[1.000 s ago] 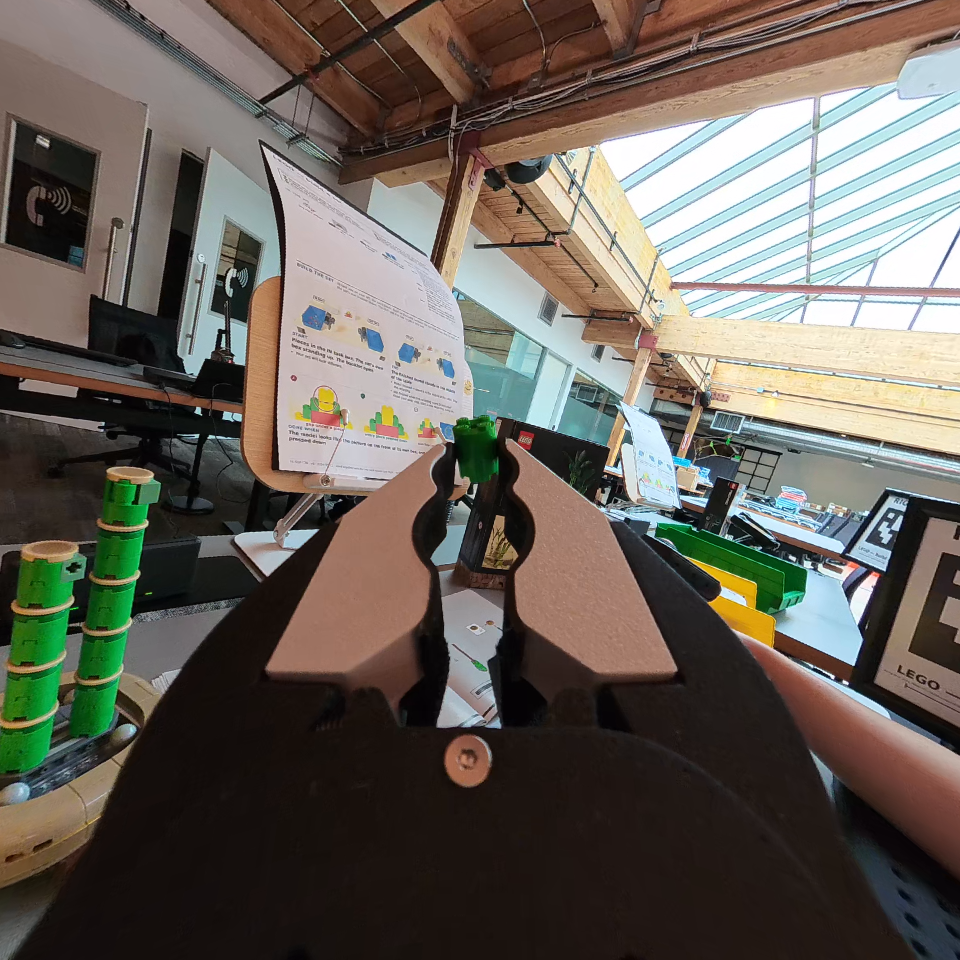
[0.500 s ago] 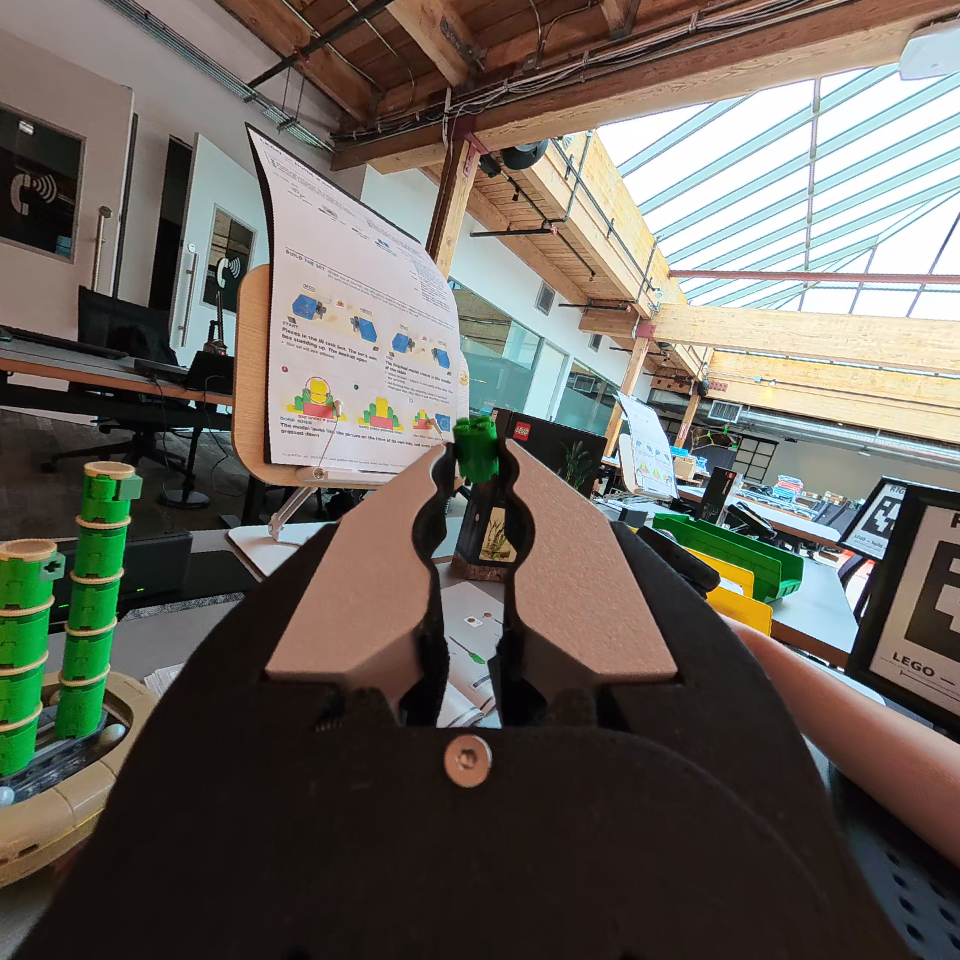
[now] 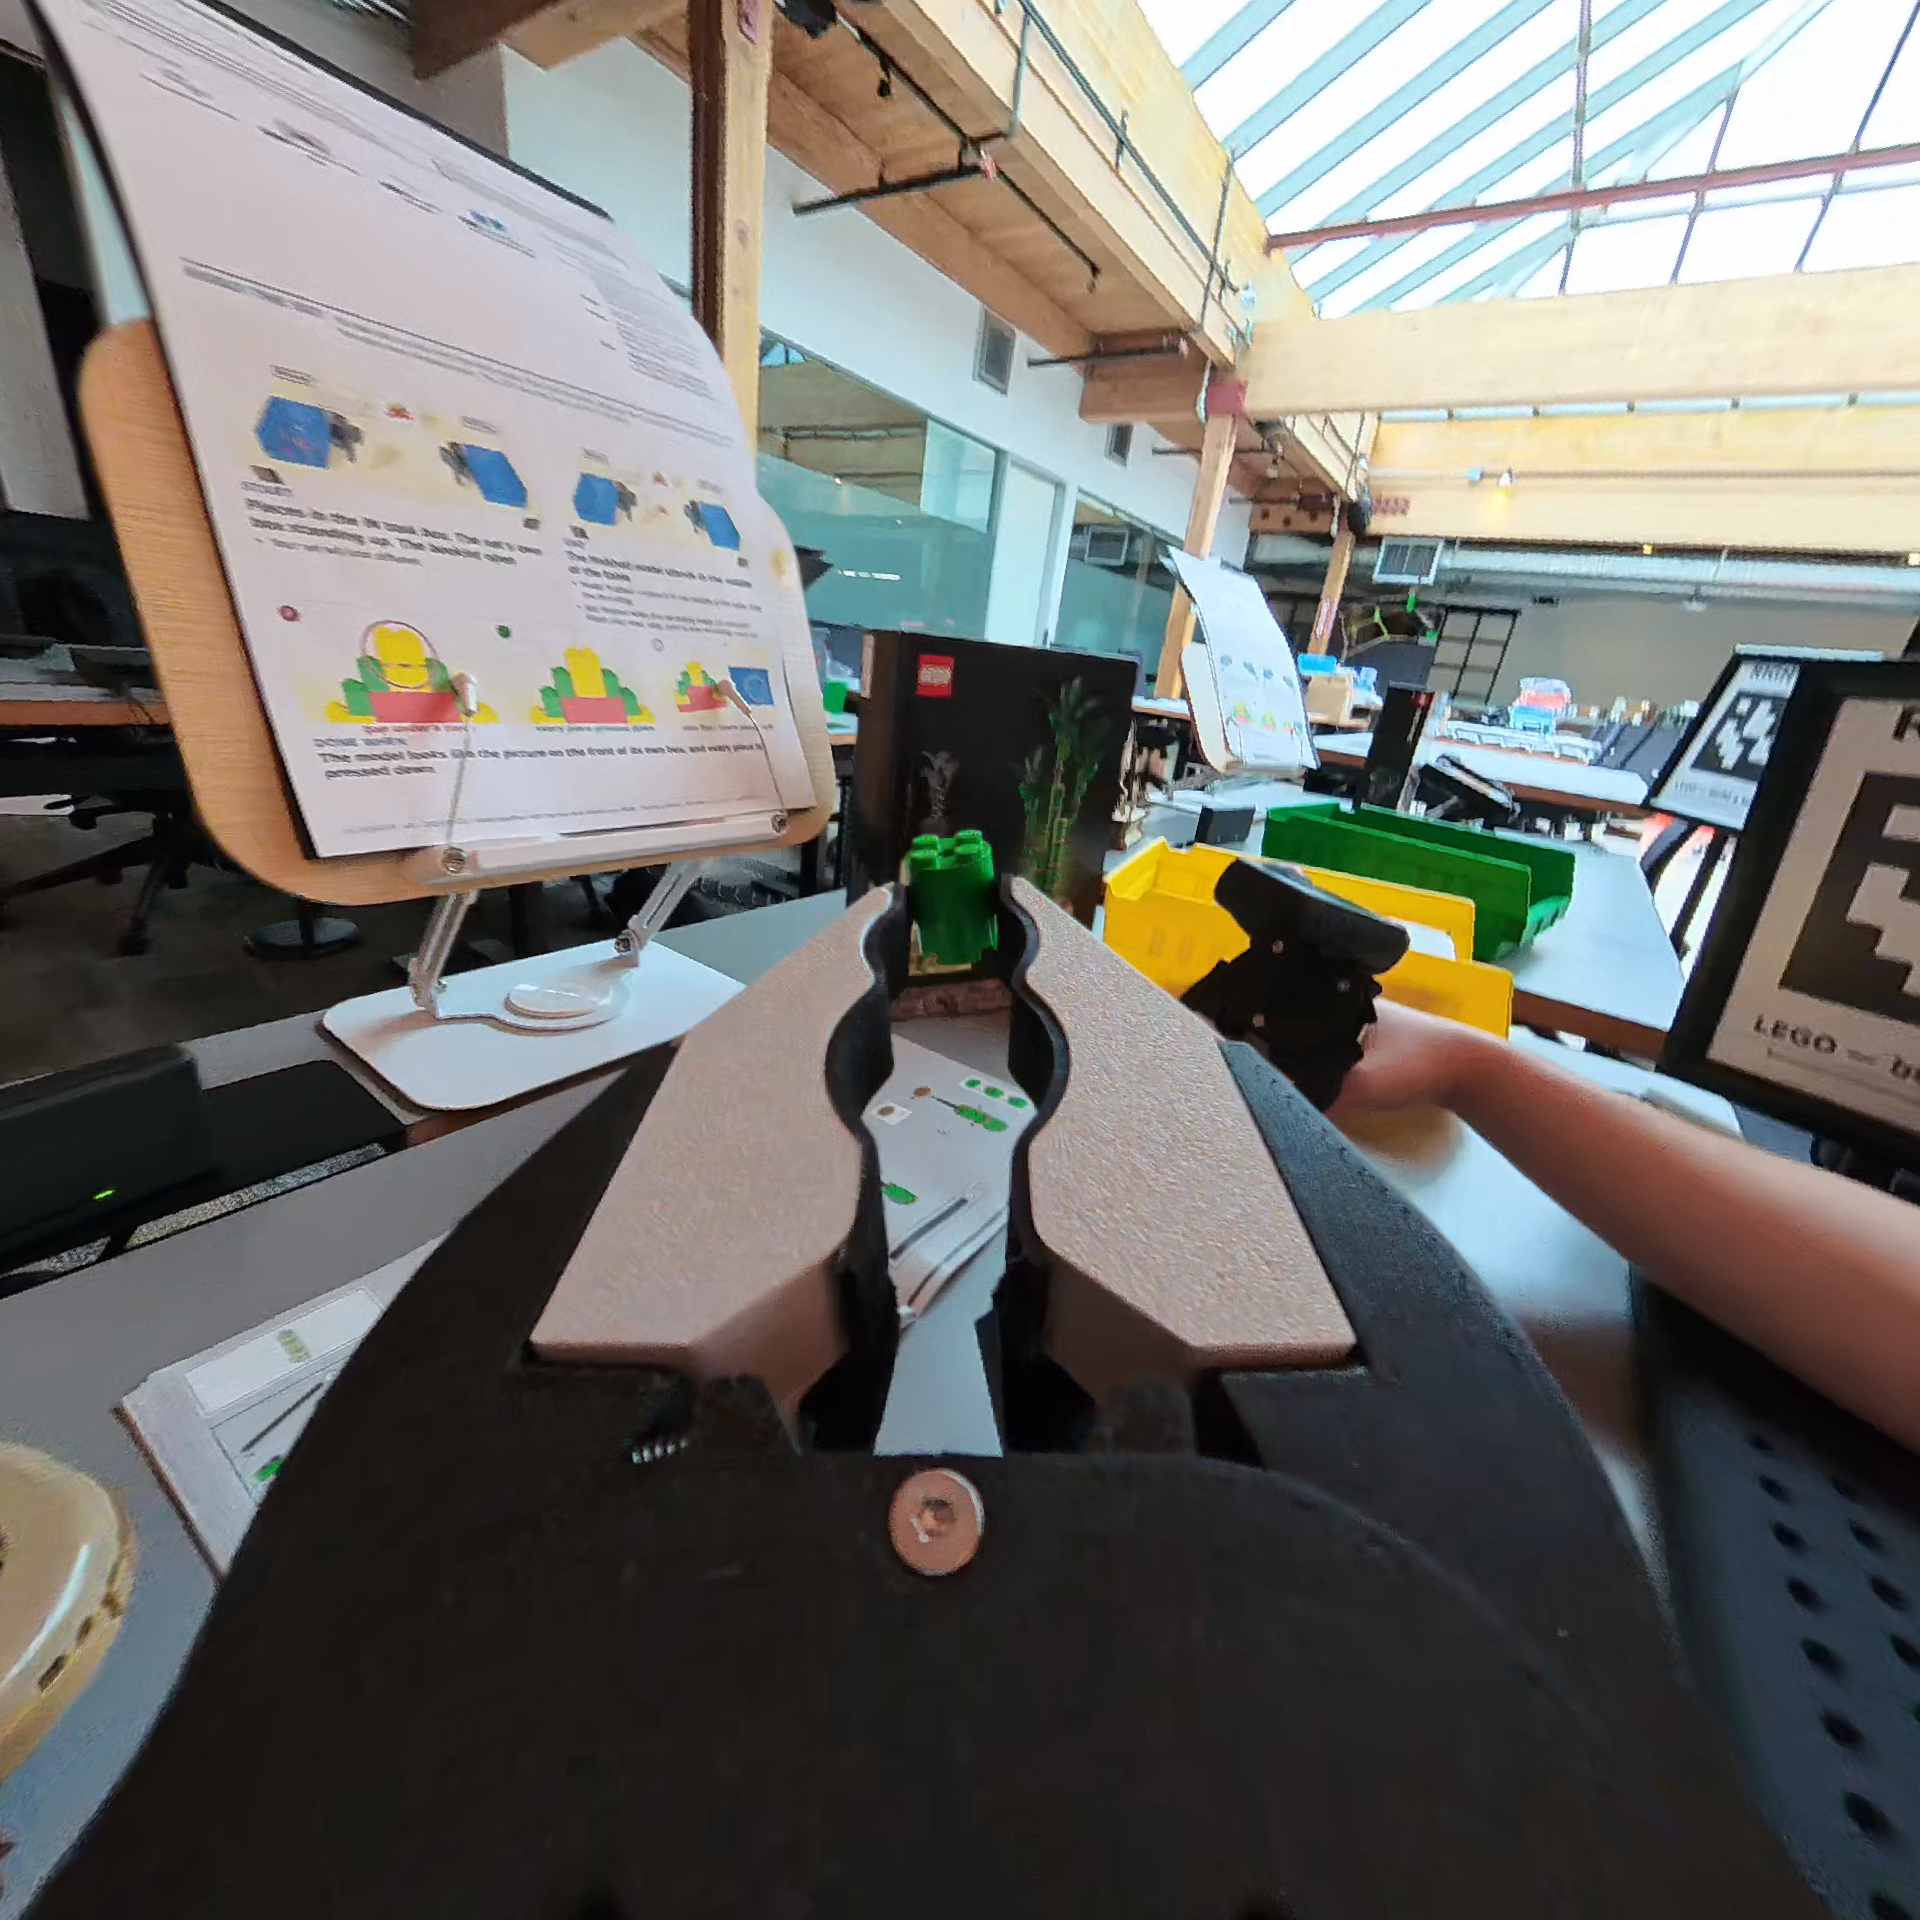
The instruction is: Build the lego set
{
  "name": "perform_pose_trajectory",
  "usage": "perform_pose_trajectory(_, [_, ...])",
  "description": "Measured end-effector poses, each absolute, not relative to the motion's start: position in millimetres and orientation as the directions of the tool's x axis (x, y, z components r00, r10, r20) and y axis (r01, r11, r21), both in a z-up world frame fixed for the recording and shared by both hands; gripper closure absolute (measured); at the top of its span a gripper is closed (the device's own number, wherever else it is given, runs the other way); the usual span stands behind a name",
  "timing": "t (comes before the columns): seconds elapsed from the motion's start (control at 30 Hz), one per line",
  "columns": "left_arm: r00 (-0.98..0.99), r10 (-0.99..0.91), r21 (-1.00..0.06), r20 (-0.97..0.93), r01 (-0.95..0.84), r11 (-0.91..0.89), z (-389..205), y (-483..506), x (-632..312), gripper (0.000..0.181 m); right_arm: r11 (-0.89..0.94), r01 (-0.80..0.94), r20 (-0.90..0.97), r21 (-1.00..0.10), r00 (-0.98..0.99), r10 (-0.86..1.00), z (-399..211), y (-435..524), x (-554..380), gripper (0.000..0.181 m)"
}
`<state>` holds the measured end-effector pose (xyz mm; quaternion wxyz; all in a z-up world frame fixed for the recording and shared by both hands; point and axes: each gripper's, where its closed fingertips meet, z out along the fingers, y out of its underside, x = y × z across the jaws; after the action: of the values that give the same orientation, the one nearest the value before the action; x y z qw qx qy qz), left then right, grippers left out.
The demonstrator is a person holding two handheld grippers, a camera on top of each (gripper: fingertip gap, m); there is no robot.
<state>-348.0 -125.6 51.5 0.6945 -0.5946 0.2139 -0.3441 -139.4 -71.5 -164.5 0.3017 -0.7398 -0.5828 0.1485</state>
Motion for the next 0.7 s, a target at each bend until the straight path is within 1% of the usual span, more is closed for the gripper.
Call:
perform_pose_trajectory(0.07, [0.676,-0.735,-0.989,0.051,0.139,0.059,41.9,-126.2,-333.0,0.167,-0.117,0.788,0.159,-0.605,0.263,0.952,-164.3,-72.0,-138.2,0.166])
perform_pose_trajectory(0.17, [0.681,-0.726,-0.995,-0.090,-0.037,0.088,23.2,-126.7,-311.2,0.167,-0.084,0.807,0.196,-0.585,0.241,0.950,-163.5,-73.3,-137.5,0.166])
perform_pose_trajectory(0.3, [0.594,-0.769,-0.964,-0.237,-0.240,0.111,-6.1,-135.5,-276.9,0.167,-0.044,0.800,0.233,-0.599,0.226,0.946,-153.1,-76.4,-138.6,0.166])
perform_pose_trajectory(0.4, [0.528,-0.797,-0.933,-0.294,-0.341,0.118,-27.7,-141.4,-256.5,0.167,-0.006,0.738,0.244,-0.675,0.231,0.942,-128.1,-82.8,-144.6,0.166])
perform_pose_trajectory(0.5, [0.472,-0.818,-0.899,-0.329,-0.422,0.118,-46.7,-146.1,-241.8,0.167,0.031,0.637,0.250,-0.770,0.257,0.934,-93.6,-90.8,-149.2,0.166])
perform_pose_trajectory(0.57, [0.443,-0.841,-0.896,-0.310,-0.432,0.102,-54.6,-150.7,-232.4,0.167,0.032,0.561,0.258,-0.827,0.328,0.909,-69.6,-85.5,-144.8,0.166])
perform_pose_trajectory(0.63, [0.413,-0.876,-0.907,-0.251,-0.416,0.064,-60.4,-157.2,-221.9,0.167,0.034,0.456,0.239,-0.889,0.400,0.885,-44.3,-79.1,-139.8,0.166])
perform_pose_trajectory(0.7, [0.388,-0.900,-0.919,-0.199,-0.392,0.034,-62.8,-162.6,-213.8,0.167,0.032,0.311,0.145,-0.950,0.348,0.926,-21.5,-93.4,-148.7,0.166])
